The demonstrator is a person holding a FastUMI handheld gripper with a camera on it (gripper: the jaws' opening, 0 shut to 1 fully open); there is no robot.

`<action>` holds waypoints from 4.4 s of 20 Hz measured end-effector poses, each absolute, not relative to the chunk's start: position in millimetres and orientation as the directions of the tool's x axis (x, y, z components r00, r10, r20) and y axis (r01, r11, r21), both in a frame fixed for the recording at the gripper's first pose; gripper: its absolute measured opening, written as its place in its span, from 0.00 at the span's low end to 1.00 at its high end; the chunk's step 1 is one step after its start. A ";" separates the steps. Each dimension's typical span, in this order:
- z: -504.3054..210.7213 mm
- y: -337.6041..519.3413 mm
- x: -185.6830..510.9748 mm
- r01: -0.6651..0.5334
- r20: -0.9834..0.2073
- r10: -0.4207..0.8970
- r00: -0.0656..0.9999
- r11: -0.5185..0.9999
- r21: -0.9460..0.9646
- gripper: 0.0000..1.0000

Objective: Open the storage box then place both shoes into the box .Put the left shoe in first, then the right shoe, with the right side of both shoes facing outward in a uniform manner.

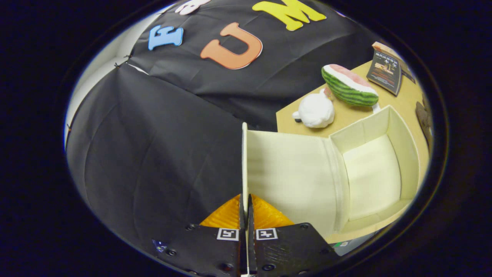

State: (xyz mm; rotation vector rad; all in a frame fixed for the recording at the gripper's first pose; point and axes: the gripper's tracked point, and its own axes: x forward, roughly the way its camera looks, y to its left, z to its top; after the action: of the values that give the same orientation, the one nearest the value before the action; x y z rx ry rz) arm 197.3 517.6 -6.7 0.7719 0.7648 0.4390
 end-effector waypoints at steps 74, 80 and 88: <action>-123.4 25.9 126.1 0.246 -0.821 -0.063 0.568 0.965 0.096 0.00; -32.9 111.5 113.6 0.171 -0.728 -0.014 0.685 0.975 0.142 0.00; -65.3 255.0 144.3 0.065 -0.745 0.113 0.658 0.976 0.206 0.00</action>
State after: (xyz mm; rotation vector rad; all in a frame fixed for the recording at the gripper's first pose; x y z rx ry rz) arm 144.3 255.0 -65.3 0.2229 0.8543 0.0275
